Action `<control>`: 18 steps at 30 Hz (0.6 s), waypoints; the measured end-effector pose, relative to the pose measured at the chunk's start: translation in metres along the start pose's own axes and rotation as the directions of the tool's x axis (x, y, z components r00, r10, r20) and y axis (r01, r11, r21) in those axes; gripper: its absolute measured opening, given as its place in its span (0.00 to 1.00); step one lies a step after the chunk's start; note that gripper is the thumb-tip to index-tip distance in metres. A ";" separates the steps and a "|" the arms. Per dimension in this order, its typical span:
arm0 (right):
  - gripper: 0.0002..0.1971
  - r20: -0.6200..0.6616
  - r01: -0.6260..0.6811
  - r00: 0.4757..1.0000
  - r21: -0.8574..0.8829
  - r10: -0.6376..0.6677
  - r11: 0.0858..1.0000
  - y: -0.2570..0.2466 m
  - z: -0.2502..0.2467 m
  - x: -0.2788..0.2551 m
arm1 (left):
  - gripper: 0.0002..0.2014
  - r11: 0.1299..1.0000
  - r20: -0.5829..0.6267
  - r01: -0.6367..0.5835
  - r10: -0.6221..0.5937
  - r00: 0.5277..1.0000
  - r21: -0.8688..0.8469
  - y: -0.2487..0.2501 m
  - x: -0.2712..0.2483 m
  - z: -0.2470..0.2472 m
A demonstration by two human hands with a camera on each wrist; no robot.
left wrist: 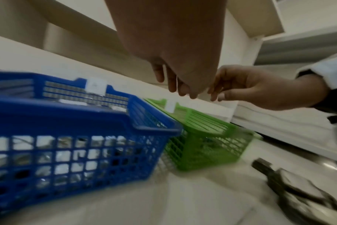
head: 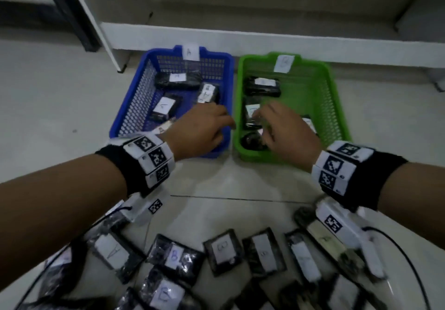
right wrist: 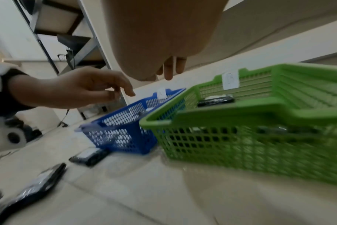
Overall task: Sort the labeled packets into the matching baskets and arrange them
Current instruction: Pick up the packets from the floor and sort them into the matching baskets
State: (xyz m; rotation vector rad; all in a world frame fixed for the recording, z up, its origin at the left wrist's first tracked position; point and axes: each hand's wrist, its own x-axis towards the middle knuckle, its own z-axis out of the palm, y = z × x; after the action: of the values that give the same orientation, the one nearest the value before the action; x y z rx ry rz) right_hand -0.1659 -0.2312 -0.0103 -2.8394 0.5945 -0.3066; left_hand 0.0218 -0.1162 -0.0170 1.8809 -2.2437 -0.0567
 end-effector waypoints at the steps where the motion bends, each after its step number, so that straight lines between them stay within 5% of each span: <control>1: 0.15 0.027 0.004 1.000 -0.009 -0.003 1.000 0.004 -0.002 -0.019 | 0.17 0.999 0.013 -0.042 0.041 0.999 0.015 0.013 0.000 0.005; 5: 0.14 0.248 0.040 0.968 -0.054 -0.026 0.998 0.019 -0.010 -0.090 | 0.13 0.983 0.144 -0.171 0.180 0.973 -0.067 0.067 -0.004 0.037; 9: 0.19 0.488 0.070 0.873 -0.120 -0.003 0.990 0.042 -0.001 -0.143 | 0.17 0.964 0.392 -0.174 0.243 0.887 -0.203 0.109 -0.006 0.074; 13: 0.34 0.544 -0.035 0.821 -0.252 0.172 0.967 0.069 0.008 -0.170 | 0.24 0.937 0.353 -0.198 0.295 0.888 -0.287 0.150 0.004 0.101; 18: 0.47 0.612 -0.086 0.749 -0.290 0.254 0.953 0.100 0.000 -0.174 | 0.32 0.957 0.433 -0.053 0.179 0.884 -0.287 0.184 0.024 0.127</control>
State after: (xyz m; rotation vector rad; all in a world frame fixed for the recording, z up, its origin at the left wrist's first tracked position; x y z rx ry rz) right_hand -0.3586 -0.2485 -0.0633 -2.8009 0.7576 0.8129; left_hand -0.1839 -0.1194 -0.1074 1.7126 -2.4733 -0.8223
